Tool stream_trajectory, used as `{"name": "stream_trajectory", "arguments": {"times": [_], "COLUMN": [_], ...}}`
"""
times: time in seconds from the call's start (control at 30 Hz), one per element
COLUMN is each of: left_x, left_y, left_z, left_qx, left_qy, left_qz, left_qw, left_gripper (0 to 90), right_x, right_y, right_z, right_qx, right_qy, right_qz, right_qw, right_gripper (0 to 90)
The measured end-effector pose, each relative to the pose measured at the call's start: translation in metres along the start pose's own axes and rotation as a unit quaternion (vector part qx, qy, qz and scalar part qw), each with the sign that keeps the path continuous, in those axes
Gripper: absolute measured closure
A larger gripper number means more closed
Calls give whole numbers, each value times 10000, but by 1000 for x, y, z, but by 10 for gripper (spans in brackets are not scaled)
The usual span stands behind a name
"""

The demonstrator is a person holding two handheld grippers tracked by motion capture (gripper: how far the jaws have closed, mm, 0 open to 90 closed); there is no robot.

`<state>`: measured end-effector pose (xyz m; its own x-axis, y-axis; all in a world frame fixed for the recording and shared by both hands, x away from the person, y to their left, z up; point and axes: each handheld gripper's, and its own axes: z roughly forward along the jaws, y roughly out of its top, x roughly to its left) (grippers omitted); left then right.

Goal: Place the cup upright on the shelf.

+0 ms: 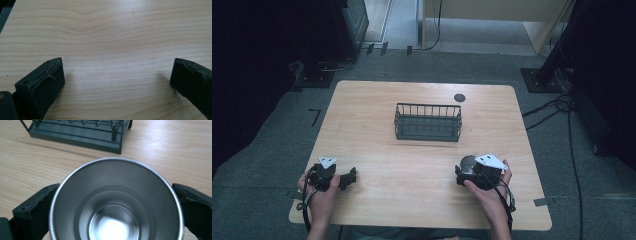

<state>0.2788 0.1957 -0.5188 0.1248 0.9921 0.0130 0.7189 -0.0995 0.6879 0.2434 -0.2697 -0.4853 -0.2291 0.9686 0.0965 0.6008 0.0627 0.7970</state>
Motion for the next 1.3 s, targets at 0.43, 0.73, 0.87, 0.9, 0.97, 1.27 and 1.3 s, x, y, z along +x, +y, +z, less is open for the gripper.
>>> {"name": "stream_trajectory", "arguments": {"times": [0.43,0.73,0.87,0.9,0.97,1.27,1.3], "left_x": [0,0,0,0,0,0,0], "left_y": [0,0,0,0,0,0,0], "left_z": [0,0,0,0,0,0,0], "left_qx": [1,0,0,2,0,-1,-1], "left_qy": [0,0,0,-1,0,0,0], "left_qz": [1,0,-1,0,-2,-1,-1], "left_qw": [10000,10000,10000,10000,10000,10000,10000], "left_gripper": [0,0,0,0,0,0,0], "right_x": [2,2,3,3,4,9,10], "right_y": [-13,-16,-16,-15,-13,0,2], "right_z": [8,5,5,5,4,-1,-1], "right_qx": [162,87,97,97,59,-19,-15], "right_qy": [15,-30,-43,-31,-1,84,84], "right_qz": [-37,-91,-137,-137,-143,-255,-261], "right_qw": [9999,9999,9999,9999,9999,9996,9996], "right_gripper": [63,170,175,176,176,177,177]}}
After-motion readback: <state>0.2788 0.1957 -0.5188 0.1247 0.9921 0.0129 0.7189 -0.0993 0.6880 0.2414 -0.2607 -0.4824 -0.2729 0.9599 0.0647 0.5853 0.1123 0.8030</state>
